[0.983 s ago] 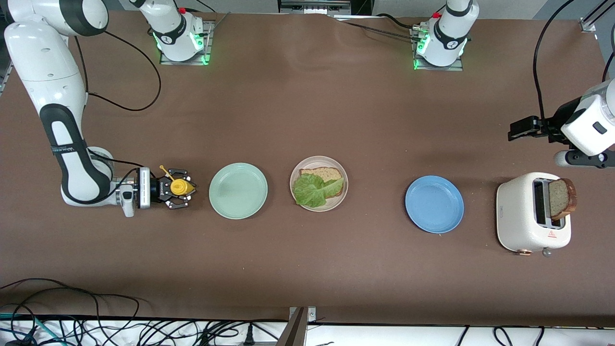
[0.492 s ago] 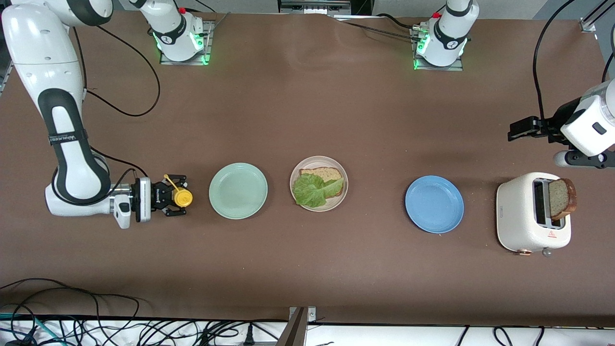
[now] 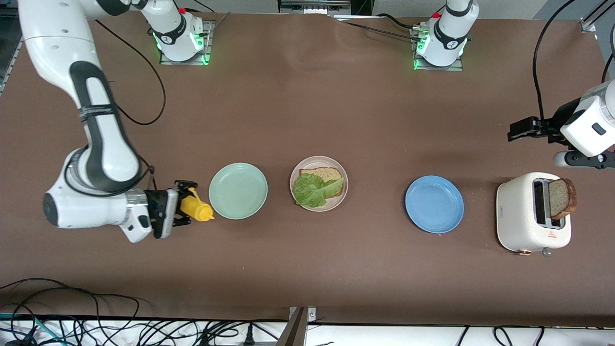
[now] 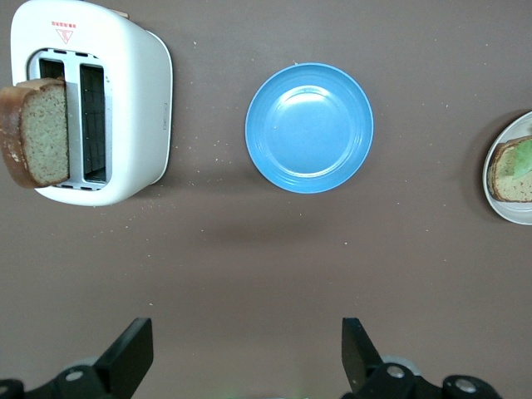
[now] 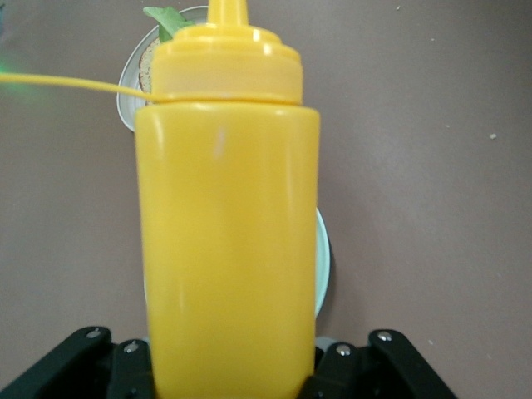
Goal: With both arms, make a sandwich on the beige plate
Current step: 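Carry the mustard bottle over the lettuce on the beige plate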
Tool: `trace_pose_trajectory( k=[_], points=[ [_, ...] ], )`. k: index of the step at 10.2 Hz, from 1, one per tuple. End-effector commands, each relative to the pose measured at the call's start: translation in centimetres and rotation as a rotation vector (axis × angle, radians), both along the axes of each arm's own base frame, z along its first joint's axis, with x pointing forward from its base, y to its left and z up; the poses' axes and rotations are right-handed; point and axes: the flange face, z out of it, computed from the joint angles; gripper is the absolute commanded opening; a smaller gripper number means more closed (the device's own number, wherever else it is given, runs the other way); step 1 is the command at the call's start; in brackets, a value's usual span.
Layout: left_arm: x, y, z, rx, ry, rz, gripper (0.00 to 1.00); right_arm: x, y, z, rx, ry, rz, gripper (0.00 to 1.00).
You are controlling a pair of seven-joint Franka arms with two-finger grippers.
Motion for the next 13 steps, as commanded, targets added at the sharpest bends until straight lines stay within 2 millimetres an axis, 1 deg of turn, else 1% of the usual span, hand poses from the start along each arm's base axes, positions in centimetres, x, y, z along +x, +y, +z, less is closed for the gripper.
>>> trace_pose_trajectory(
  k=[1, 2, 4, 6, 7, 8, 9, 11, 13],
  points=[
    [0.4, 0.1, 0.4, 0.030, -0.007, 0.001, 1.00, -0.6, 6.8, 1.6, -0.161, -0.001, -0.030, 0.00],
    [0.4, 0.1, 0.4, 0.030, -0.007, 0.002, 1.00, -1.1, 9.8, 2.8, -0.227, -0.025, -0.038, 0.00],
    [0.4, 0.1, 0.4, 0.030, -0.007, 0.002, 1.00, -2.7, 14.6, 2.9, -0.352, -0.067, -0.032, 0.00],
    [0.4, 0.2, 0.4, 0.031, -0.007, 0.002, 1.00, -4.4, 18.5, 2.8, -0.438, -0.101, -0.035, 0.00],
    [0.4, 0.2, 0.4, 0.031, -0.007, 0.002, 1.00, -5.5, 20.5, 2.7, -0.500, -0.137, -0.007, 0.00],
    [0.4, 0.2, 0.4, 0.032, -0.007, 0.004, 1.00, -7.1, 23.4, 2.7, -0.576, -0.196, 0.030, 0.00],
    [0.4, 0.2, 0.4, 0.032, -0.007, 0.004, 1.00, -8.6, 25.7, 2.4, -0.628, -0.227, 0.020, 0.00],
    [0.4, 0.2, 0.4, 0.032, -0.007, 0.004, 1.00, -11.0, 29.3, 1.2, -0.701, -0.280, 0.025, 0.00],
    [0.4, 0.3, 0.4, 0.031, -0.007, 0.004, 1.00, -12.6, 31.2, -0.3, -0.752, -0.317, 0.055, 0.00]
  ],
)
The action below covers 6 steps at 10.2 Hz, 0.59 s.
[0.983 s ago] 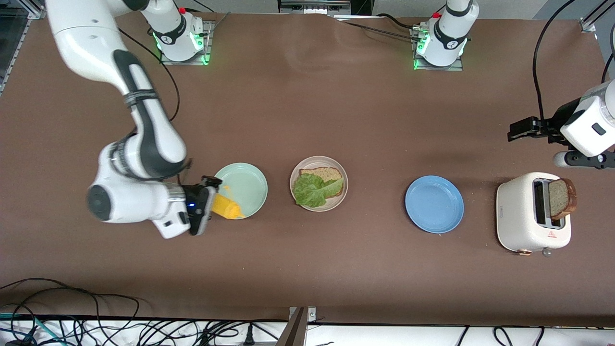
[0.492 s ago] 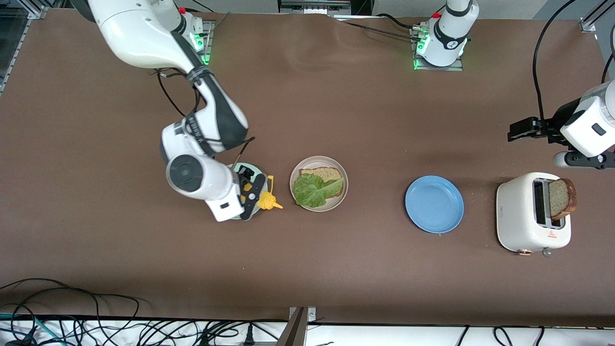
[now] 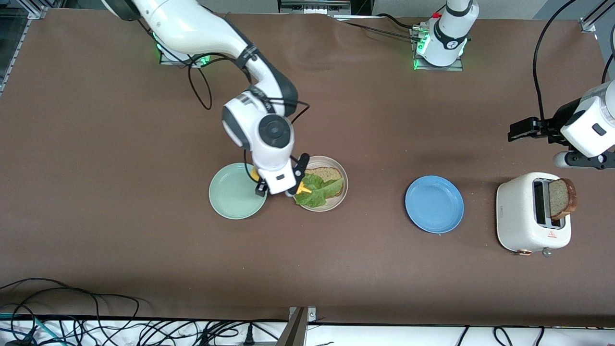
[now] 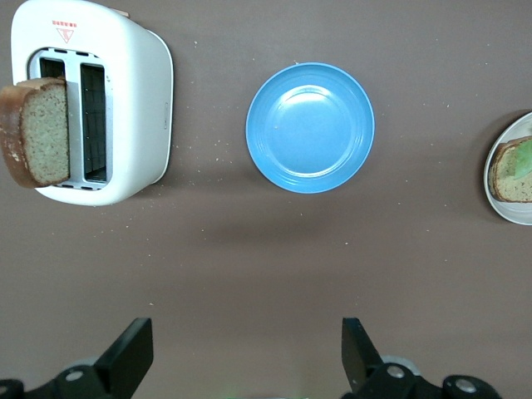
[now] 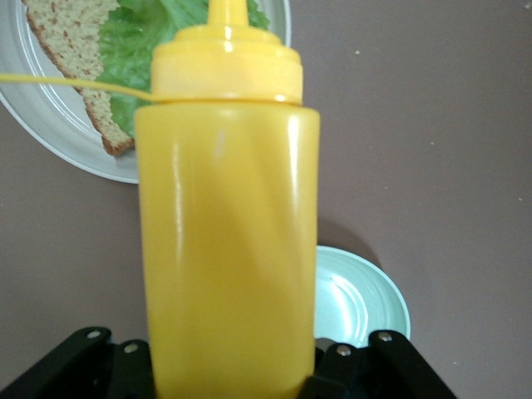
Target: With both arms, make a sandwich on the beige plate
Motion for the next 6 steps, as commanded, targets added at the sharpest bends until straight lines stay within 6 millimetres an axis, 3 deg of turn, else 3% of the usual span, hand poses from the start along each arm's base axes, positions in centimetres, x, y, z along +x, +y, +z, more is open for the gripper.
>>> trace_pose_trajectory(
  k=[1, 6],
  points=[
    [0.3, 0.2, 0.5, 0.031, -0.009, 0.001, 1.00, -0.9, 1.7, -0.7, -0.072, -0.054, 0.046, 0.00],
    [0.3, 0.2, 0.5, 0.031, -0.009, 0.001, 1.00, -3.2, 3.6, -2.8, -0.171, -0.095, 0.125, 0.00]
  ],
)
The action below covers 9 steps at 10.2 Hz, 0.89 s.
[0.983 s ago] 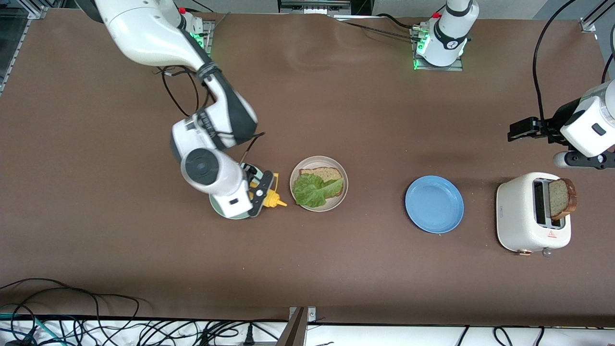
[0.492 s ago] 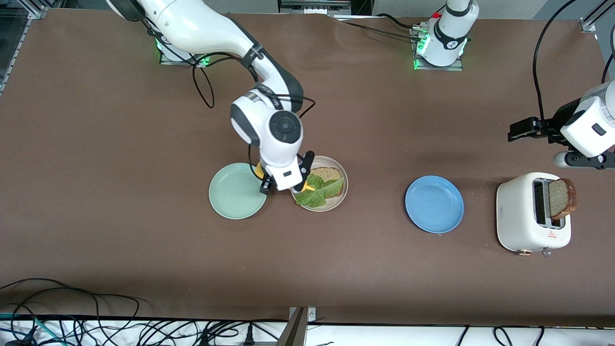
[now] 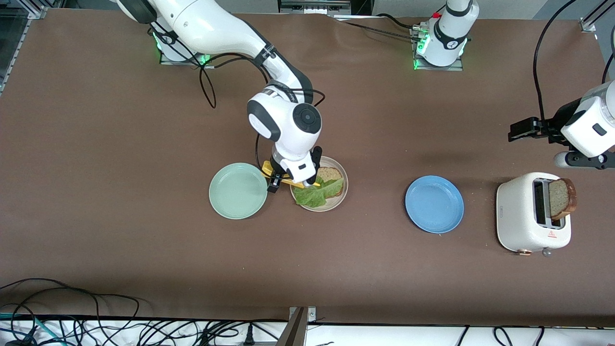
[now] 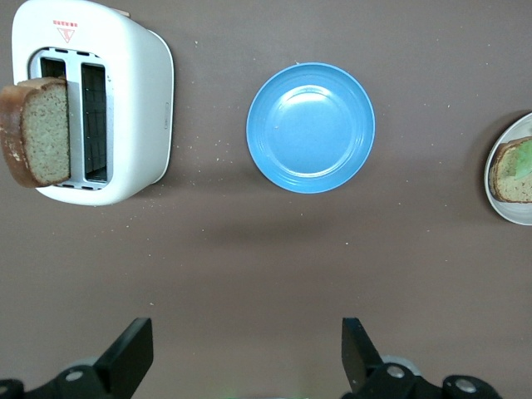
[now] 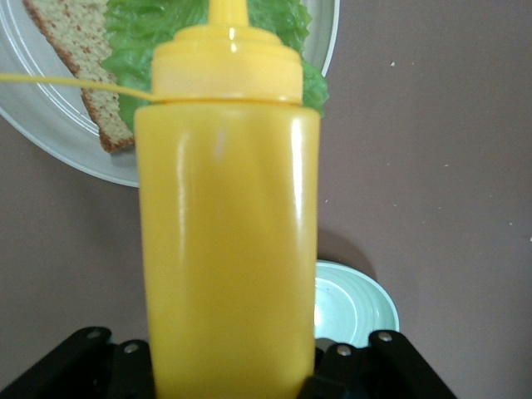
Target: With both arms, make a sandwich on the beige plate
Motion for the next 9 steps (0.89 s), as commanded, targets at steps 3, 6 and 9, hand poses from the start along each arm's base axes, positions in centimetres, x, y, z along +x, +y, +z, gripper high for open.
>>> trace_pose_trajectory(
  k=[3, 6, 9],
  points=[
    [0.4, 0.1, 0.4, 0.029, -0.007, 0.000, 1.00, -1.5, 1.2, -0.4, -0.090, -0.047, 0.048, 0.00],
    [0.4, 0.1, 0.4, 0.031, -0.006, 0.000, 1.00, -1.4, 0.9, 0.0, -0.114, -0.052, 0.051, 0.00],
    [0.4, 0.0, 0.4, 0.029, -0.006, -0.002, 1.00, 1.5, -2.2, 2.0, -0.067, -0.043, -0.021, 0.00]
  ],
)
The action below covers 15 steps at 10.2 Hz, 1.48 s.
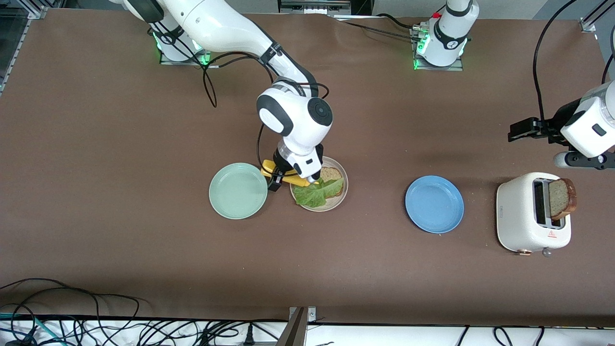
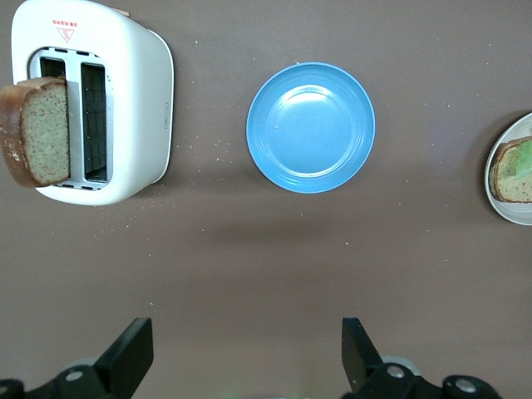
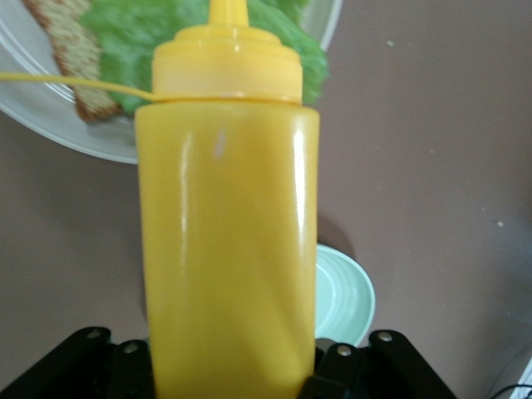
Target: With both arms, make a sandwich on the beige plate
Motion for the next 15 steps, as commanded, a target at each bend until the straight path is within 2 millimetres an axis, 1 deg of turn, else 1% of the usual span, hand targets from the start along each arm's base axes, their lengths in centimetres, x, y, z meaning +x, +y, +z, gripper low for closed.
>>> trace_pose_trajectory(
  k=[1, 2, 3, 5, 6, 7, 9, 10, 11, 12, 13, 15],
  points=[
    [0.3, 0.1, 0.4, 0.029, -0.007, 0.000, 1.00, 2.8, -3.5, 3.5, 0.079, 0.018, -0.103, 0.00],
    [0.4, 0.1, 0.5, 0.031, -0.009, 0.000, 1.00, 3.8, -5.0, 4.4, 0.135, 0.052, -0.153, 0.00],
    [0.4, 0.1, 0.5, 0.031, -0.009, 0.001, 1.00, 4.9, -6.6, 6.0, 0.180, 0.077, -0.164, 0.00],
    [0.4, 0.1, 0.5, 0.031, -0.009, 0.000, 1.00, 7.2, -10.7, 8.5, 0.295, 0.155, -0.177, 0.00],
    [0.4, 0.1, 0.5, 0.031, -0.009, 0.000, 1.00, 8.5, -13.0, 9.2, 0.368, 0.194, -0.204, 0.00],
    [0.4, 0.1, 0.5, 0.031, -0.009, 0.001, 1.00, 9.5, -14.9, 9.4, 0.415, 0.226, -0.206, 0.00],
    [0.4, 0.1, 0.5, 0.031, -0.009, 0.001, 1.00, 12.0, -20.5, 9.6, 0.556, 0.292, -0.221, 0.00],
    [0.4, 0.1, 0.5, 0.031, -0.009, 0.001, 1.00, 13.3, -24.1, 9.6, 0.649, 0.321, -0.222, 0.00],
    [0.4, 0.1, 0.5, 0.031, -0.009, 0.001, 1.00, 14.3, -27.3, 9.5, 0.725, 0.340, -0.186, 0.00],
    [0.4, 0.1, 0.5, 0.031, -0.009, 0.001, 1.00, 14.9, -30.2, 9.1, 0.768, 0.359, -0.160, 0.00],
    [0.4, 0.1, 0.5, 0.031, -0.009, 0.001, 1.00, 15.1, -31.9, 8.8, 0.804, 0.381, -0.153, 0.00],
    [0.4, 0.1, 0.5, 0.031, -0.009, 0.001, 1.00, 15.4, -36.0, 7.4, 0.871, 0.400, -0.063, 0.00]
  ],
)
